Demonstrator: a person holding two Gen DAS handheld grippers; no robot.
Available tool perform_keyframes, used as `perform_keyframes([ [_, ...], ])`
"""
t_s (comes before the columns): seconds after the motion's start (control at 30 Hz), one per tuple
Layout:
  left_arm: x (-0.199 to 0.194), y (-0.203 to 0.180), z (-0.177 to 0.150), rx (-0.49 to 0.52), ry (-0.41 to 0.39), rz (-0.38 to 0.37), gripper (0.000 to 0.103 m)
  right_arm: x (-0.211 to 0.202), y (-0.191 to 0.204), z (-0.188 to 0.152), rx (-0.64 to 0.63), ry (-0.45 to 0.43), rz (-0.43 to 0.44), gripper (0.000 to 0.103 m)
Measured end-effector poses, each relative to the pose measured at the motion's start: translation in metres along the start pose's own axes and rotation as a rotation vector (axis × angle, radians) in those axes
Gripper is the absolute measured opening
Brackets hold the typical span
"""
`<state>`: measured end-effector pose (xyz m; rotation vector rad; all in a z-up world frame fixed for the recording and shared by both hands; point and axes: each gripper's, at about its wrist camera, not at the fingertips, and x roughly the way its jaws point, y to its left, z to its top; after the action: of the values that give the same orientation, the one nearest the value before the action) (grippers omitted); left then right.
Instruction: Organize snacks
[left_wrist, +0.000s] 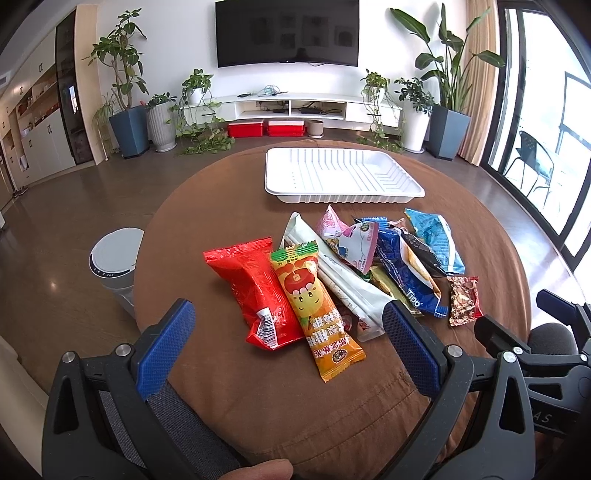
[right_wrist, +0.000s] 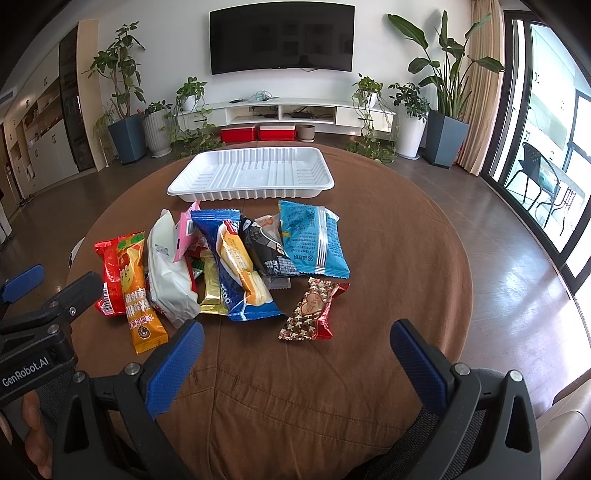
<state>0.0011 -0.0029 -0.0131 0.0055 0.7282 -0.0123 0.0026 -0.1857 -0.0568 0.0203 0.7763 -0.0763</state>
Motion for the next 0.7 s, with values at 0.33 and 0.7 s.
perform_keyframes([
  [0.33,-0.006,0.021,0.002,-0.021,-0.062,-0.204,0.103,-0.002,-0.001,-0.001,0.010,0.001,0.015,0.103],
  [0.7,0.012,0.057,-0.009,-0.107,0.076,-0.067,0.103,0.004,-0.019,-0.006,0.108,-0.043,0.161,0.103],
])
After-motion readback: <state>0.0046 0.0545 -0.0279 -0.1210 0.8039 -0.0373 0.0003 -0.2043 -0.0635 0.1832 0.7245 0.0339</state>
